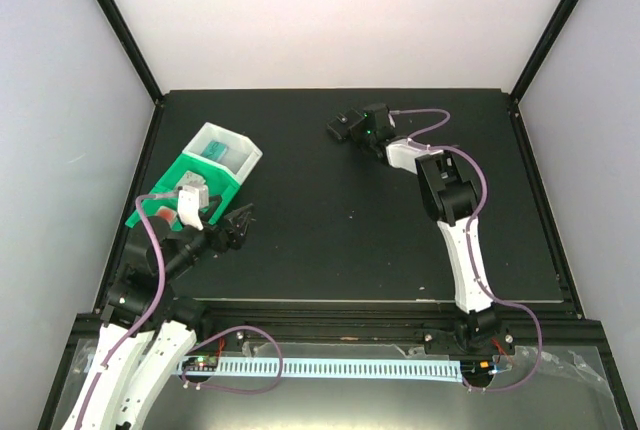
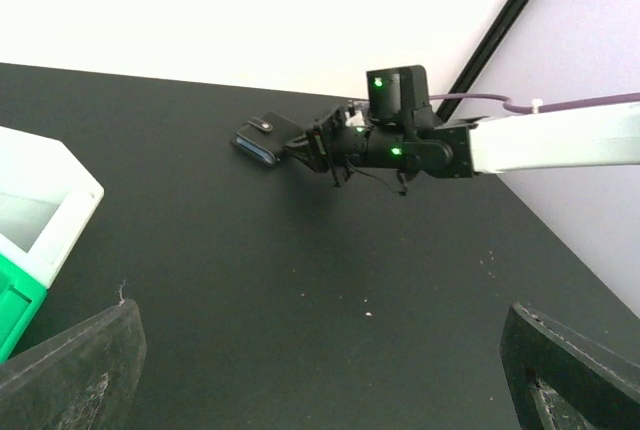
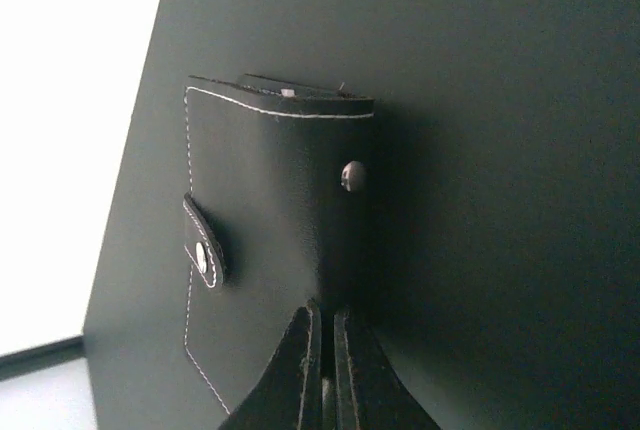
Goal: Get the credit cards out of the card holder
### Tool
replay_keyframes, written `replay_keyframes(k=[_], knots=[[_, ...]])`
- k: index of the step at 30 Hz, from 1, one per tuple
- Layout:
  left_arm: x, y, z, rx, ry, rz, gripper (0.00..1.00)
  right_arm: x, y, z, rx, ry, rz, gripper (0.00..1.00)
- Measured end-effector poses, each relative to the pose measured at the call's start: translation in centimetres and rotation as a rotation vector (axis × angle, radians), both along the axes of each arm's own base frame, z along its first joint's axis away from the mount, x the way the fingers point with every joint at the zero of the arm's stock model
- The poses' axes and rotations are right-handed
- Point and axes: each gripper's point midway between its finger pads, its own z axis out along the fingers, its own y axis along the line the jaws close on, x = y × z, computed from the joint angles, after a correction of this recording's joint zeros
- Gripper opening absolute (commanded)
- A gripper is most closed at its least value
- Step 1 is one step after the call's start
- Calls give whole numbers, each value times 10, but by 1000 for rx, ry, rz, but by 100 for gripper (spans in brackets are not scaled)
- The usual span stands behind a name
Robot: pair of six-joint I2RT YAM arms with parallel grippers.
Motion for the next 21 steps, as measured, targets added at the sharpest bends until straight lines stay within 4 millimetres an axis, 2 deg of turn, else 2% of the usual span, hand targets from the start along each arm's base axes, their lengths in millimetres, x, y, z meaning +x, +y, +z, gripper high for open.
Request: replay_keyframes(k=[5, 12, 21], knots=[[0, 1, 0, 2, 0, 8, 99, -34, -18, 11, -84, 3, 62, 1], [2, 2, -5, 11, 19, 16, 97, -96, -39, 32, -195, -28, 228, 1], [19, -13, -48, 60, 266, -40, 84, -178, -43, 66, -272, -121, 480, 1]])
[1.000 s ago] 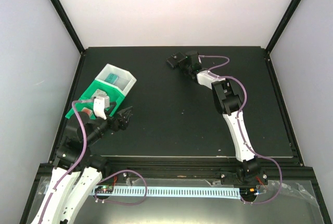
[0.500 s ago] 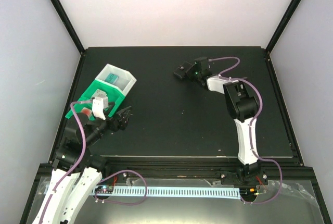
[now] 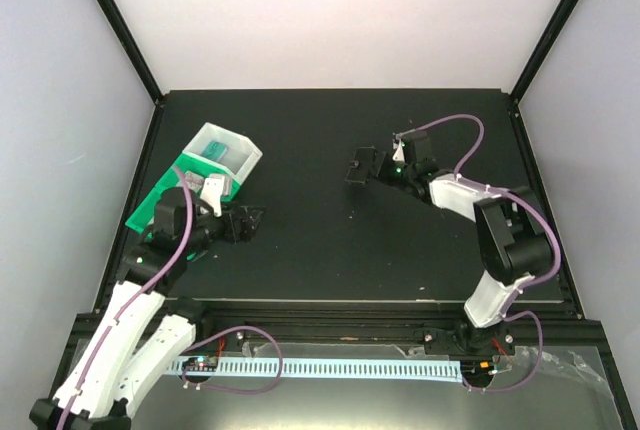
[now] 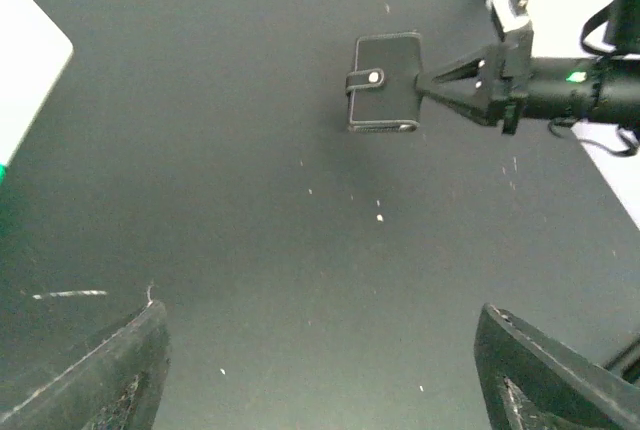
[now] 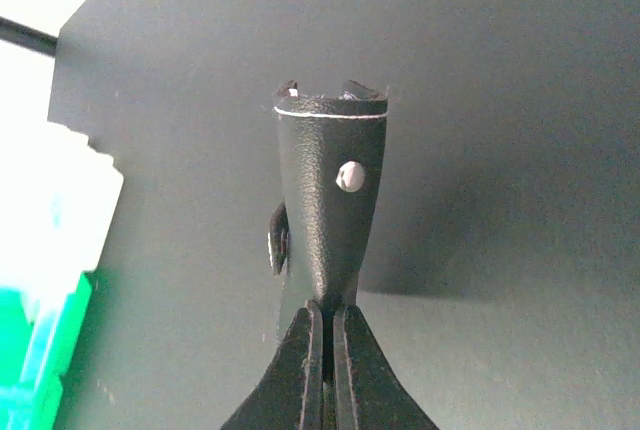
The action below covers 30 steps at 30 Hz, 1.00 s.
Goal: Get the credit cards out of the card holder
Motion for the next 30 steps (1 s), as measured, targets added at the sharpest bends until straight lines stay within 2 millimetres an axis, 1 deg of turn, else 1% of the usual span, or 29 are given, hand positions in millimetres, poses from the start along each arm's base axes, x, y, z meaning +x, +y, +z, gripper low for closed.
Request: replay_keyframes(k=[3, 6, 8, 11, 14, 17, 19, 22, 25, 27, 30], knots=[[3, -9, -11, -5, 89, -39, 83, -26, 0, 7, -1, -12, 66, 1], [5, -21, -20, -21, 161, -72, 79, -51, 7, 9, 2, -13, 133, 1], [2, -31, -26, -33, 201, -103, 76, -67, 13, 9, 10, -9, 178, 1], [-4, -50, -34, -59, 235, -153, 70, -97, 26, 6, 26, 7, 254, 1], [-10, -66, -49, -76, 285, -188, 67, -122, 40, 4, 39, 23, 325, 1], [-12, -80, -62, -82, 330, -214, 66, -146, 54, 7, 56, 24, 395, 1], [-12, -87, -67, -86, 347, -224, 63, -161, 63, 10, 72, 22, 435, 1], [-9, -100, -73, -96, 363, -247, 59, -182, 76, 15, 101, 26, 487, 1], [-7, -111, -81, -98, 380, -272, 55, -198, 89, 22, 126, 24, 528, 1], [-8, -117, -87, -99, 394, -287, 51, -206, 96, 29, 146, 19, 548, 1], [-10, -123, -97, -98, 418, -306, 46, -212, 102, 37, 167, 7, 563, 1]])
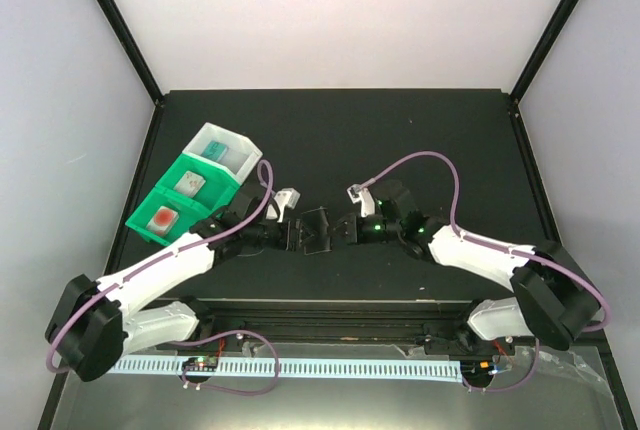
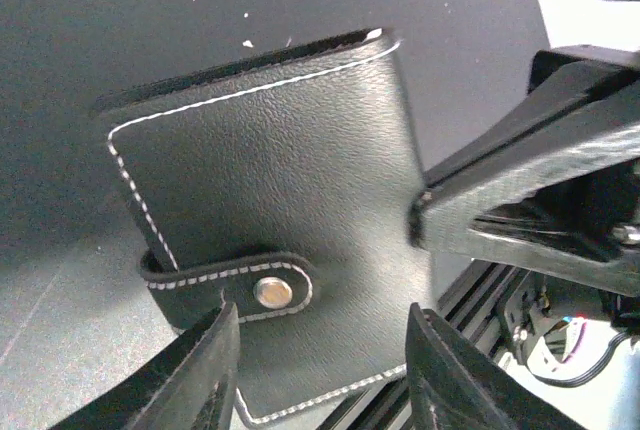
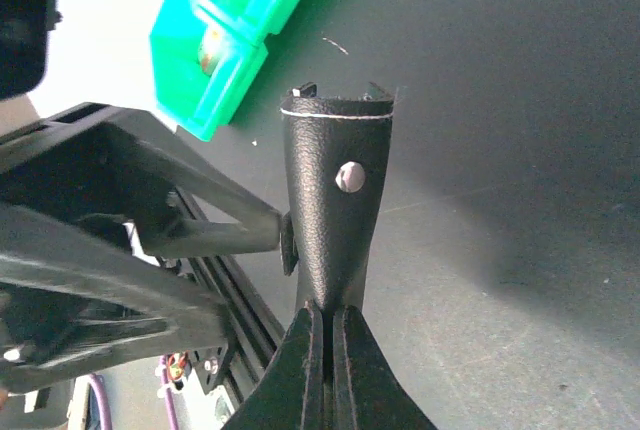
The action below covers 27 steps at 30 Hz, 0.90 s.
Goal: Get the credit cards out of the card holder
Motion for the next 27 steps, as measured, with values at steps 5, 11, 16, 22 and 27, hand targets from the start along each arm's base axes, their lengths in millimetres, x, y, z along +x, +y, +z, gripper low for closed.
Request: replay_keyframes(k=[5, 11, 16, 22, 27], knots=[[-1, -3, -13, 25, 33, -12, 43, -7, 5, 8, 18, -9, 17, 1], [2, -1, -21, 57, 30, -10, 36, -12, 11, 10, 19, -13, 32, 1], [4, 2, -25, 84, 22, 2, 34, -14, 12, 8, 10, -12, 33, 1], [6, 5, -30, 110, 14, 12, 24, -15, 13, 7, 8, -11, 34, 1], [7, 7, -31, 120, 10, 16, 14, -15, 13, 6, 5, -9, 33, 1]])
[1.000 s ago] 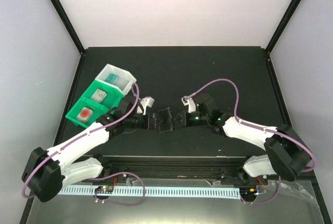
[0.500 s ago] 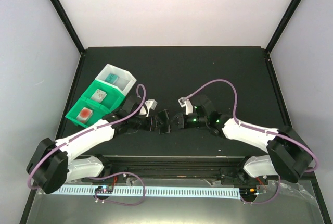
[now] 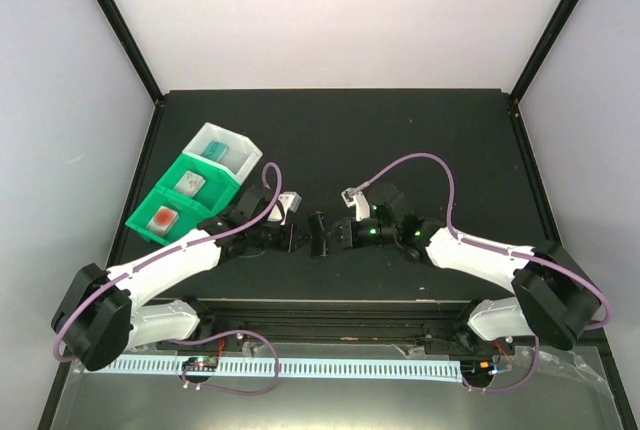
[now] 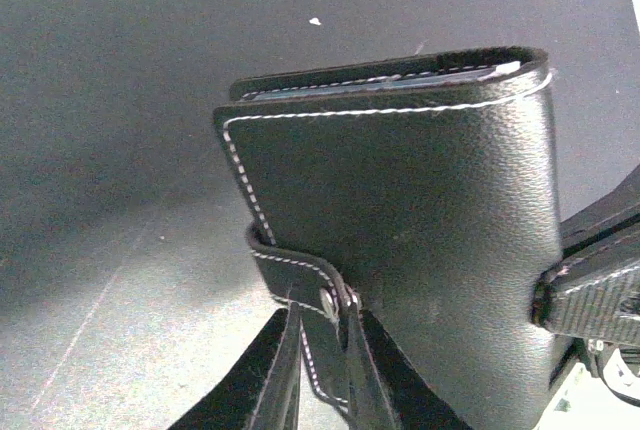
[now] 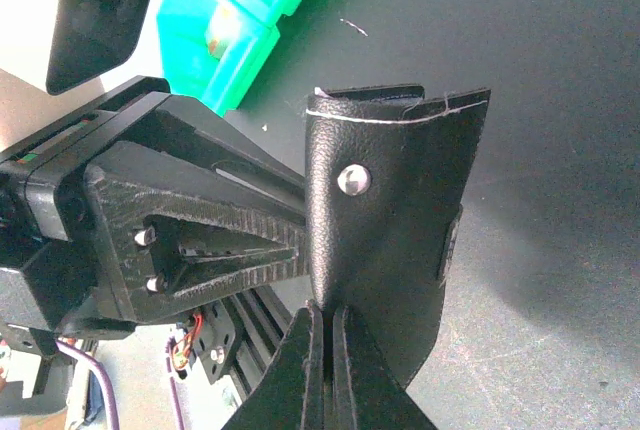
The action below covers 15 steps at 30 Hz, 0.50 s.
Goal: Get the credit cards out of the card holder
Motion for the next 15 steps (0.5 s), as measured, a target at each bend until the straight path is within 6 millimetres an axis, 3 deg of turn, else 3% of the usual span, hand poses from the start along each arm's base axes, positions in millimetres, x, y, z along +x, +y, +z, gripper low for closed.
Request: replay_keyframes(k=[7, 15], knots=[[0, 2, -2, 16, -2, 5, 2, 1, -1, -1, -6, -1, -6, 1], [-3, 2, -7, 24, 5, -9, 2, -2, -3, -10, -21, 10, -7, 1]])
